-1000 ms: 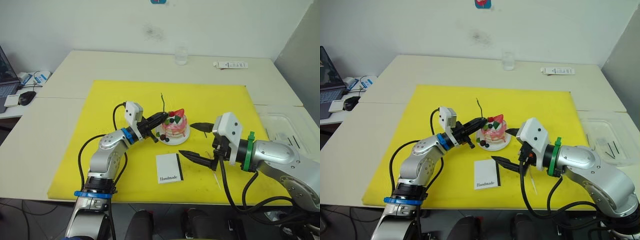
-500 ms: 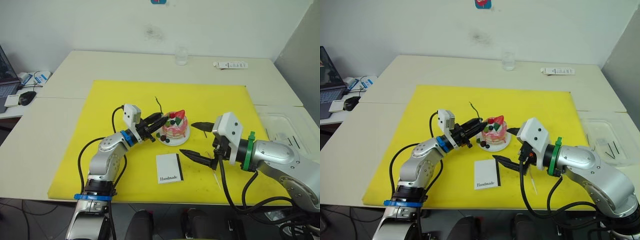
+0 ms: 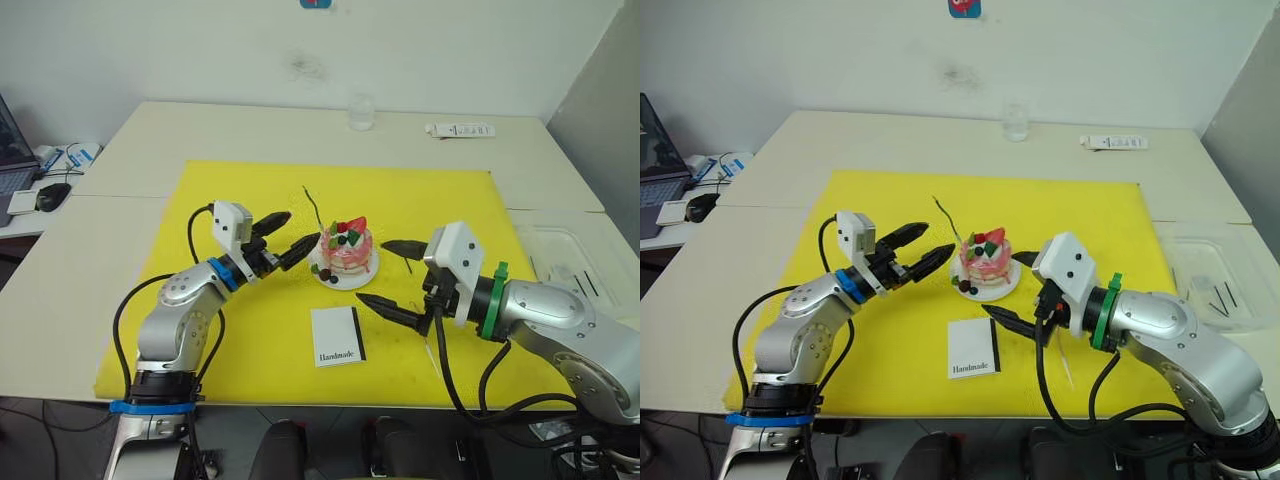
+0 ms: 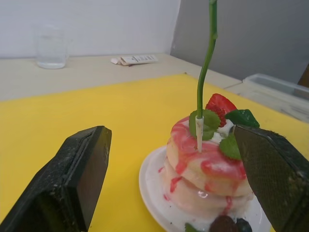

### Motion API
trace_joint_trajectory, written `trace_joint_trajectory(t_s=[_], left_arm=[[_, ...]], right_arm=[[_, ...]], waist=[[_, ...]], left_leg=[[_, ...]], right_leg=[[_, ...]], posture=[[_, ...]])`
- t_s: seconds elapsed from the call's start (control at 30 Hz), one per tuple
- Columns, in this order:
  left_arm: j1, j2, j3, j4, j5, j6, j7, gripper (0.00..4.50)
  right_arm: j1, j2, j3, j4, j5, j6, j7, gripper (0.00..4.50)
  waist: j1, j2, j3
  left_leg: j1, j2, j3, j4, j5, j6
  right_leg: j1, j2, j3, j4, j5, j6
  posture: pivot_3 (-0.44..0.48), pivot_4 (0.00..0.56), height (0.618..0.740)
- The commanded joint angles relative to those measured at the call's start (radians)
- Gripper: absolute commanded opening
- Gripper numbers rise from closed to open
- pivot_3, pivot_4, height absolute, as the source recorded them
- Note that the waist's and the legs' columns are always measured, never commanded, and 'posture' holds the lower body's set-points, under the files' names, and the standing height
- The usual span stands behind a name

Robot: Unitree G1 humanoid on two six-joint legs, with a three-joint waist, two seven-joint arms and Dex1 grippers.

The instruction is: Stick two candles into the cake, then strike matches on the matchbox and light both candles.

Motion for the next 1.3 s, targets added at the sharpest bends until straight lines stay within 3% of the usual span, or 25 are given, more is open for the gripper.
trace_joint_trajectory(t_s=[0.03, 0.13, 0.4, 0.6, 1.0, 1.1, 1.3], left_arm=[[0.052, 0.136, -0.004, -0.152, -0.021, 0.017, -0.132, 4.47], [0.127, 0.278, -0.026, -0.243, -0.065, 0.067, -0.273, 4.47], [0.234, 0.451, -0.085, -0.459, -0.15, 0.145, -0.444, 4.47], [0.288, 0.454, -0.119, -0.55, -0.178, 0.152, -0.452, 4.47], [0.294, 0.428, -0.122, -0.584, -0.193, 0.138, -0.415, 4.47], [0.282, 0.42, -0.131, -0.582, -0.187, 0.138, -0.401, 4.5], [0.246, 0.399, -0.15, -0.565, -0.172, 0.139, -0.372, 4.5]], right_arm=[[0.065, -0.005, -0.094, -0.067, -0.025, -0.016, -0.052, 4.5], [0.198, -0.01, -0.147, -0.123, -0.065, -0.022, -0.095, 4.5], [0.532, -0.006, -0.195, -0.237, -0.152, 0.08, -0.203, 4.5], [0.595, 0.033, -0.175, -0.266, -0.141, 0.184, -0.248, 4.5], [0.581, 0.094, -0.076, -0.25, -0.162, 0.288, -0.298, 4.5], [0.587, 0.121, -0.077, -0.253, -0.16, 0.324, -0.315, 3.98], [0.565, 0.151, -0.06, -0.248, -0.176, 0.352, -0.343, 1.84]], waist=[[-0.001, 0.0, 0.0], [-0.002, 0.0, 0.0], [0.001, 0.001, 0.0], [-0.006, 0.001, 0.0], [-0.005, 0.001, 0.0], [-0.005, 0.001, 0.0], [-0.005, 0.0, 0.0]], left_leg=[[0.0, 0.0, 0.0, 0.0, 0.0, 0.0], [0.0, 0.0, 0.001, -0.002, 0.0, 0.0], [0.001, 0.001, 0.002, -0.001, 0.0, 0.0], [0.008, 0.001, 0.003, -0.001, 0.0, 0.0], [0.006, 0.001, 0.003, -0.003, 0.0, 0.0], [0.006, 0.001, 0.002, -0.003, 0.0, 0.0], [0.007, 0.001, 0.003, -0.002, 0.0, 0.0]], right_leg=[[0.0, 0.0, 0.0, 0.0, 0.0, 0.0], [-0.001, -0.001, 0.0, 0.0, -0.001, 0.0], [0.0, -0.005, 0.001, 0.0, -0.001, 0.0], [0.003, -0.005, 0.002, 0.001, -0.002, -0.004], [0.003, -0.004, 0.002, 0.0, -0.002, -0.003], [0.003, -0.004, 0.001, 0.0, -0.002, -0.003], [0.003, -0.004, 0.002, 0.0, -0.002, -0.002]], posture=[[0.0, 0.15, 0.74], [0.0, 0.15, 0.74], [0.0, 0.15, 0.74], [0.0, 0.15, 0.74], [0.0, 0.15, 0.74], [0.0, 0.15, 0.74], [0.0, 0.15, 0.74]])
